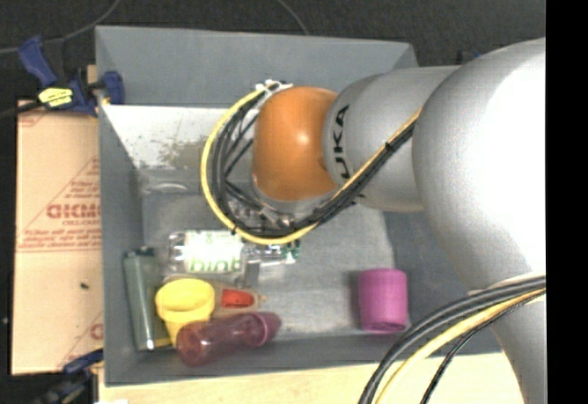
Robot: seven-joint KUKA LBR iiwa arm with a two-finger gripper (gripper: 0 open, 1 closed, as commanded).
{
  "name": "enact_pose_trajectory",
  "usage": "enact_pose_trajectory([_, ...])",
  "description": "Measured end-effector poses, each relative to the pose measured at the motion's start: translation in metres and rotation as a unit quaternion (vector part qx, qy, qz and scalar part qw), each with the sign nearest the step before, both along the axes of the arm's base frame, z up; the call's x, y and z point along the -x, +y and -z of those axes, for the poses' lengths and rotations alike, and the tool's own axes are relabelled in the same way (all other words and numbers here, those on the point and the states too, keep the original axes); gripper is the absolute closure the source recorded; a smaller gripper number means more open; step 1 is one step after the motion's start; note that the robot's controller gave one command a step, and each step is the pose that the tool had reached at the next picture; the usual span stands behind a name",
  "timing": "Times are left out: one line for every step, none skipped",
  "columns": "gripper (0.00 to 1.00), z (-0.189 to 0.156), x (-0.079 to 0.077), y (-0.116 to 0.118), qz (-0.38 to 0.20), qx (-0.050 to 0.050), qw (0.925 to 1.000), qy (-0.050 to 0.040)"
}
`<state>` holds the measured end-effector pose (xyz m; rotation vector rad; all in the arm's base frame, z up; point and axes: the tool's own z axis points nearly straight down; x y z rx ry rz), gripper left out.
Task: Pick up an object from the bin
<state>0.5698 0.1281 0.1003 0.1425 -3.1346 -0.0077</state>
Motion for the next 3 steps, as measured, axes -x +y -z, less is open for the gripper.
enact_pose_trajectory([0.0,0.03,-0.004,-0.028,0.041,0.002,0.9991,-0.0072])
enact_pose_trajectory([1.0,0.03,-0.001,-0.016,0.053,0.0,0.9986,-0.0025])
enact_pose_trajectory([1.0,0.03,-0.001,-0.016,0.052,0.0,0.9986,-0.0025])
